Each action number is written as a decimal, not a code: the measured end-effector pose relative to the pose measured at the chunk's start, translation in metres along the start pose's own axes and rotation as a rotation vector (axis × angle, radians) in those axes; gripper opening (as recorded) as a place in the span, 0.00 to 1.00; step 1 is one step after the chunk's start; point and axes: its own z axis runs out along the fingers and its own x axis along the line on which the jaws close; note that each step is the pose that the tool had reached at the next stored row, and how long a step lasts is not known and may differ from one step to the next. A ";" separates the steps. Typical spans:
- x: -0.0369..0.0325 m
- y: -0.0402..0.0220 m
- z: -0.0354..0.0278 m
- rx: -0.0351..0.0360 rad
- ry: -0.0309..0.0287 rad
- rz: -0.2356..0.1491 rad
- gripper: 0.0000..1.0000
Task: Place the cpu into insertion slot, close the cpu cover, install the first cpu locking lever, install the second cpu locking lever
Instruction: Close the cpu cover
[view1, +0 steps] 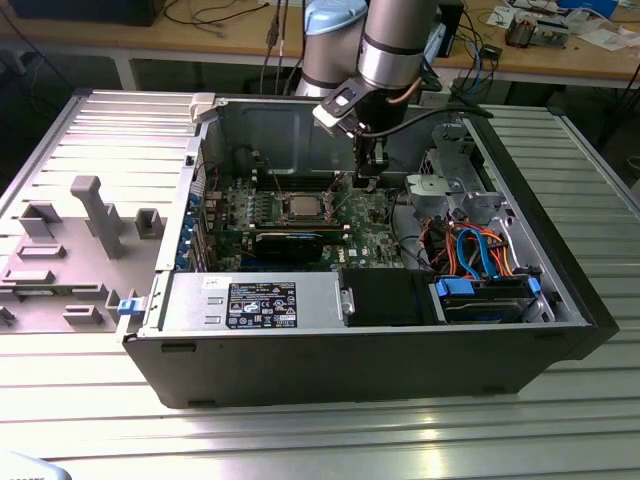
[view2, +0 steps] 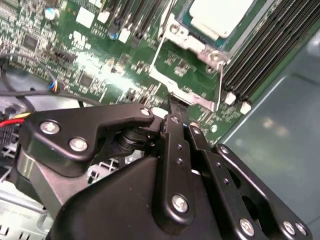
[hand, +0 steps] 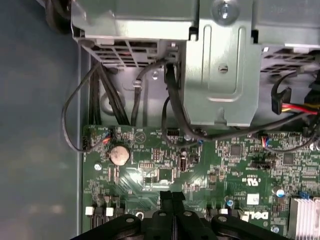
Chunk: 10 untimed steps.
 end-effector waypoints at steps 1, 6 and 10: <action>0.0002 -0.0052 0.0002 -0.0008 0.0000 0.000 0.11; 0.0011 -0.0261 0.0013 -0.0015 -0.0001 0.000 0.11; 0.0016 -0.0364 0.0025 -0.0016 0.0001 0.000 0.11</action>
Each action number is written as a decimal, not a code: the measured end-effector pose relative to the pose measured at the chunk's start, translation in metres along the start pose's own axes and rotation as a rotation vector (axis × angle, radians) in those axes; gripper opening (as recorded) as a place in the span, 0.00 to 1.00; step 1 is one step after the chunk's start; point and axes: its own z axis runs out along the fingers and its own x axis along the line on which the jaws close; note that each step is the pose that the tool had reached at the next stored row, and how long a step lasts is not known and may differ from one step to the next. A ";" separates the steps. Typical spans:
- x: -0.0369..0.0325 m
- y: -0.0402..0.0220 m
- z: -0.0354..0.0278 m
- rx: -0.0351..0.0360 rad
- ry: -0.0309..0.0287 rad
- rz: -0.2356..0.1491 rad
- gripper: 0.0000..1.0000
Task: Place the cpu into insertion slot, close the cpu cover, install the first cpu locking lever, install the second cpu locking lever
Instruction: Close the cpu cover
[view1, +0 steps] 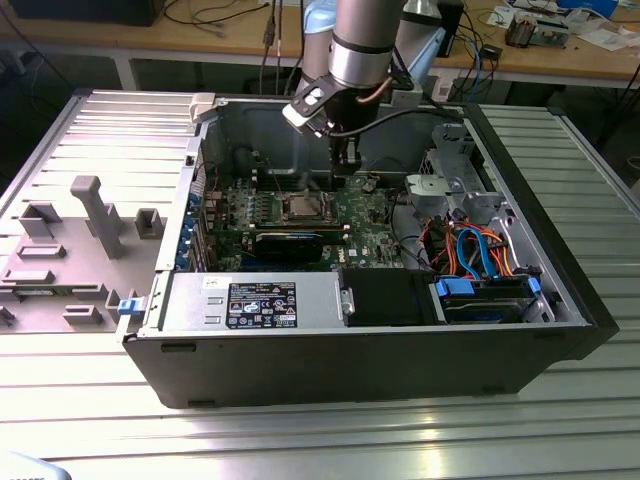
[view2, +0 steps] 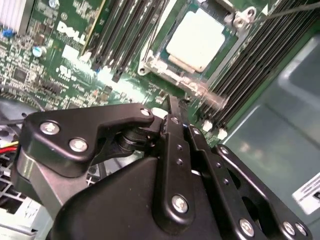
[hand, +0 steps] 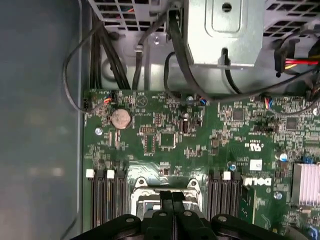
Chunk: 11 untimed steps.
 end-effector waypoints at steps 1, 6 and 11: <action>0.0002 -0.0061 0.0016 0.0001 -0.0002 0.000 0.11; 0.0017 -0.0344 0.0159 0.0001 -0.0001 0.000 0.11; 0.0025 -0.0465 0.0275 0.0001 -0.0002 0.000 0.11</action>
